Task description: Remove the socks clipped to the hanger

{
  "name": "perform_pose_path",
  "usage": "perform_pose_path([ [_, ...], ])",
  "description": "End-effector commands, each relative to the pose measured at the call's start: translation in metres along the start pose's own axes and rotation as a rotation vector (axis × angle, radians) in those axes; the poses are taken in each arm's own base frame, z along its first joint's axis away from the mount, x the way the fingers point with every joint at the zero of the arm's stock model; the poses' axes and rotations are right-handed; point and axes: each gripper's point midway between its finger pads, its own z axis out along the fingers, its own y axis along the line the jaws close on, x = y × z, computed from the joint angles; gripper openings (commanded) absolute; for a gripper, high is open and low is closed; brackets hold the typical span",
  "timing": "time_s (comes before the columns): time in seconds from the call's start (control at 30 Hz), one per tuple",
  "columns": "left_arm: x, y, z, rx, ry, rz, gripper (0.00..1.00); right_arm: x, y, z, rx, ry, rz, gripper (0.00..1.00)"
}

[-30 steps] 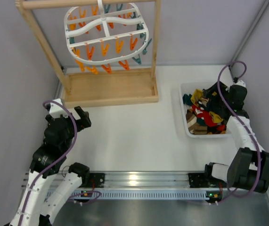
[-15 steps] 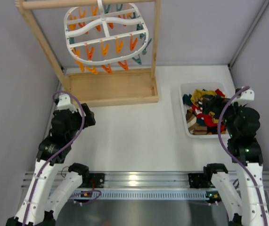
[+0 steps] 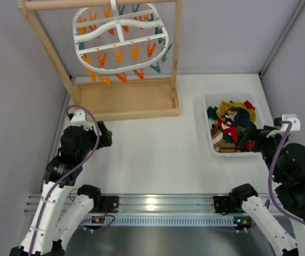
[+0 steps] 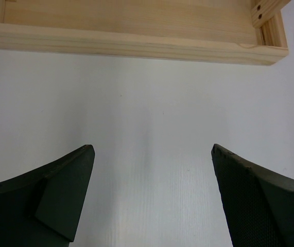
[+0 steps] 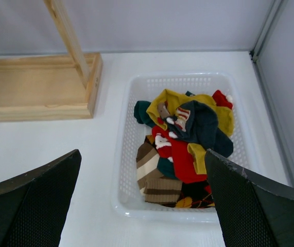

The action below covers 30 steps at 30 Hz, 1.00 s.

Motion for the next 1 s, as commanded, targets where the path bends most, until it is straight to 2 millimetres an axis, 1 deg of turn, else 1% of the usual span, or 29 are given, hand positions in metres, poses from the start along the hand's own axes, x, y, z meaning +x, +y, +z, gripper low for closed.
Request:
perform_pose_path([
  [0.0,-0.016,-0.006,-0.003,0.034,-0.073,0.005,0.99,-0.005,-0.022,-0.024,0.083,-0.007,-0.047,0.99],
  [0.17,-0.023,0.001,-0.013,0.013,-0.133,-0.008,0.99,0.000,-0.038,-0.039,0.141,-0.028,-0.060,1.00],
  [0.2,-0.025,0.000,-0.017,0.018,-0.147,-0.011,0.99,0.003,-0.040,-0.039,0.155,-0.024,-0.058,1.00],
  [0.27,-0.027,0.001,-0.020,0.014,-0.161,-0.014,0.99,0.005,-0.040,-0.043,0.147,-0.040,-0.048,0.99],
  [0.37,-0.031,0.004,-0.026,0.008,-0.194,-0.022,0.99,0.013,-0.040,-0.043,0.145,-0.033,-0.047,0.99],
  [0.5,-0.034,0.006,-0.033,0.004,-0.228,-0.032,0.99,0.014,-0.041,-0.042,0.152,-0.029,-0.050,0.99],
  [0.97,-0.037,0.007,-0.037,0.003,-0.248,-0.037,0.99,0.018,-0.035,-0.035,0.125,0.000,-0.058,0.99],
])
